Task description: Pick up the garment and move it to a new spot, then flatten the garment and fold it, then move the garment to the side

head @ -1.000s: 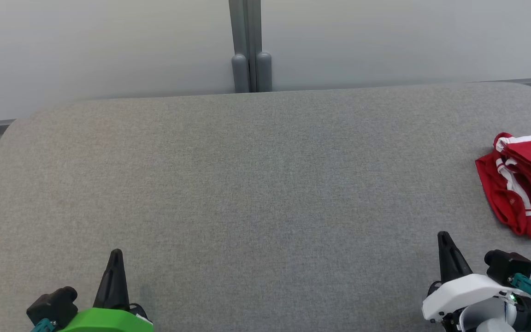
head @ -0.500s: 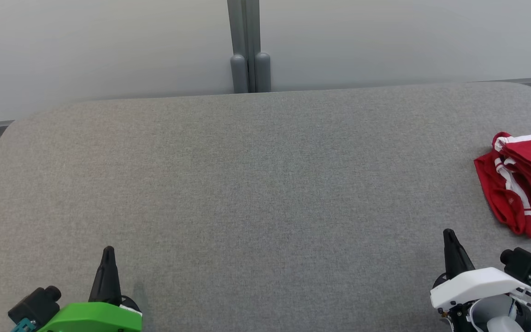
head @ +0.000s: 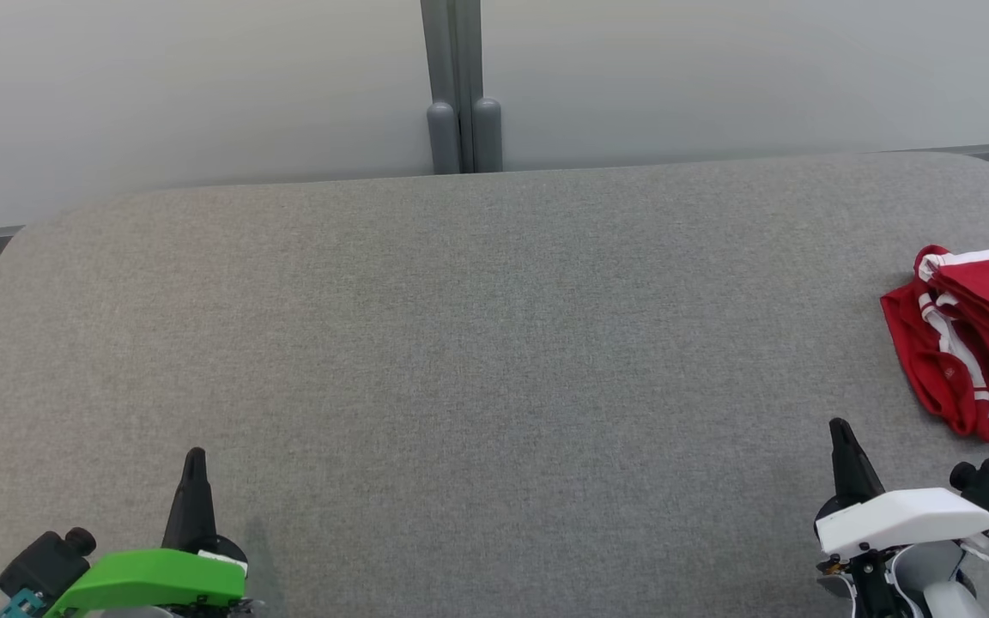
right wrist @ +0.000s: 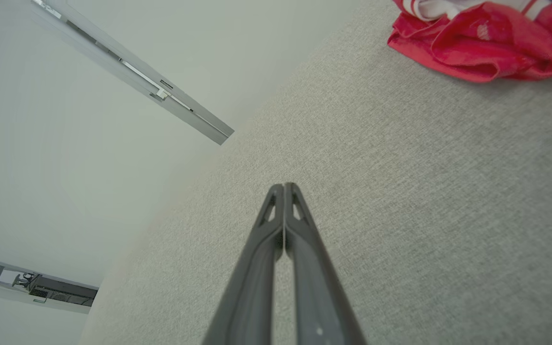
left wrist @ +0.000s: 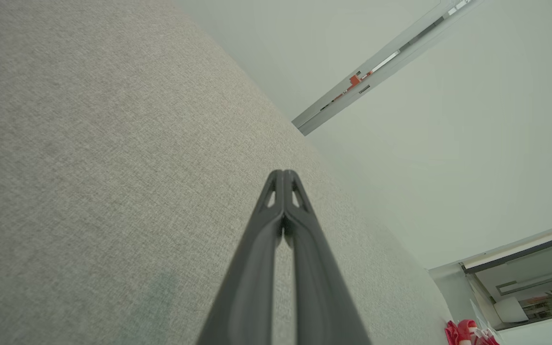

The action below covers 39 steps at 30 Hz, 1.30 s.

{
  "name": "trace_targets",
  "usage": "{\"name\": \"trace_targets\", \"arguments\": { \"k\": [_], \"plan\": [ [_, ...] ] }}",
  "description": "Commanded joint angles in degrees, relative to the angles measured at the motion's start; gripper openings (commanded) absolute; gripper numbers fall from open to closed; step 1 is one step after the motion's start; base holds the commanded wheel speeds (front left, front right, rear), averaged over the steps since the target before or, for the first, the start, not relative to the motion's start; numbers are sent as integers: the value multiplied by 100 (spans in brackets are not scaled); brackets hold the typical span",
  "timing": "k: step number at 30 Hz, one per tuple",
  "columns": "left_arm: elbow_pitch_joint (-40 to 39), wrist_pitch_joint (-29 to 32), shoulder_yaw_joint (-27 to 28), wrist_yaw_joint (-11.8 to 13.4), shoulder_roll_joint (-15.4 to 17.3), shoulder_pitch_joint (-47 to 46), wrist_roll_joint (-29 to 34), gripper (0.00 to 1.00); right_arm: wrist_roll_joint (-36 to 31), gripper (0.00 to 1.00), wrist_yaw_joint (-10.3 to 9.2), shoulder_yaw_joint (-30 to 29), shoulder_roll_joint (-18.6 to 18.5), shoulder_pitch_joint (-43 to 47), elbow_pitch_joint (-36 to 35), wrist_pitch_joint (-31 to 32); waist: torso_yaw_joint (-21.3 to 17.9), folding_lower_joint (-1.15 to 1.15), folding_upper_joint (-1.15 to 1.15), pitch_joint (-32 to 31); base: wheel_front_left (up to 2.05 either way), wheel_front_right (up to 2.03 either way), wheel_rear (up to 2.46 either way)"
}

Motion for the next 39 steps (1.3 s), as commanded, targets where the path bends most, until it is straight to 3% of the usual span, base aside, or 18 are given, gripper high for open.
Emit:
{"name": "trace_targets", "arguments": {
  "k": [1, 39],
  "plan": [
    [-98, 42, 49, -8, 50, -176, -156, 0, 194, 0, -3, -21, -34, -135, -102, 43, -2, 0, 0, 0, 0, 0, 0],
    [-189, 665, 245, -15, 66, -378, -2226, 0, 2628, 0, -4, -138, -51, -210, -350, 656, -52, 0, 0, -14, 0, 0, 0]
  ]
}}
